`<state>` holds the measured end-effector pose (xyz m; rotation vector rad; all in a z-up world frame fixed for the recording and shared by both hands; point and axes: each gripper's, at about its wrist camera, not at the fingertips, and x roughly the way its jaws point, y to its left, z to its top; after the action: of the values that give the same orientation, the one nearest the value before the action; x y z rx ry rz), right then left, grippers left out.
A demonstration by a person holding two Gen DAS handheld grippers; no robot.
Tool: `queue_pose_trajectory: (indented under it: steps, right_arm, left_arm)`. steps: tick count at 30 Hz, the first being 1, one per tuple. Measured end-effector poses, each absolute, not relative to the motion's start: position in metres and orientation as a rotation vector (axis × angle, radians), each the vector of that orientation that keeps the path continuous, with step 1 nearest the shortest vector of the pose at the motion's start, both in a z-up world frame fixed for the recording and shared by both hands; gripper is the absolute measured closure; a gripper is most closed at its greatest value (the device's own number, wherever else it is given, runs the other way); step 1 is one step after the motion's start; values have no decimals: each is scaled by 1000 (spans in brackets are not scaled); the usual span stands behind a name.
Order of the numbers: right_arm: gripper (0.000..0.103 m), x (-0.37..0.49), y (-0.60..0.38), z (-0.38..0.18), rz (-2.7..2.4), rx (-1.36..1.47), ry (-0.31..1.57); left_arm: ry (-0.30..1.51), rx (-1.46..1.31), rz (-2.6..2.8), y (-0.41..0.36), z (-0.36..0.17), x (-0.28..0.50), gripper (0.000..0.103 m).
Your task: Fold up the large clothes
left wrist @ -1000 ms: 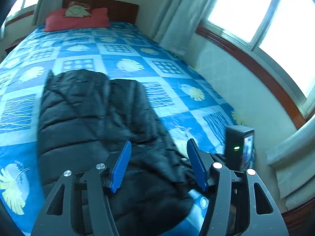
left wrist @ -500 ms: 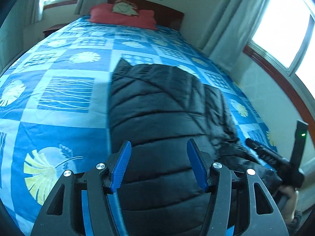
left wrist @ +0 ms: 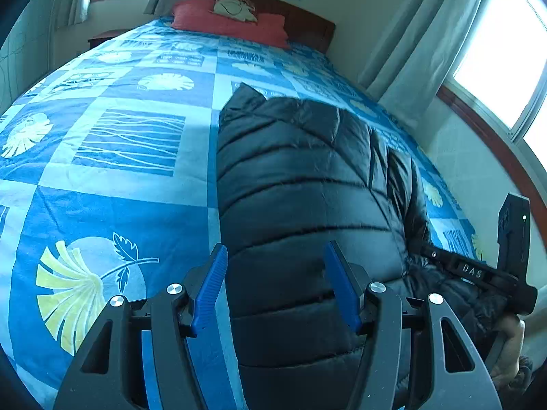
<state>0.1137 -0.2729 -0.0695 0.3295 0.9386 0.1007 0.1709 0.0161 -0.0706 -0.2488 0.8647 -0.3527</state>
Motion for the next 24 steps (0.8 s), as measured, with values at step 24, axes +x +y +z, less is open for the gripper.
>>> queue_pose_trajectory:
  steps: [24]
  right_arm:
    - [70, 106, -318, -82, -10, 294, 937]
  left_arm:
    - [907, -186, -404, -13, -104, 188, 42]
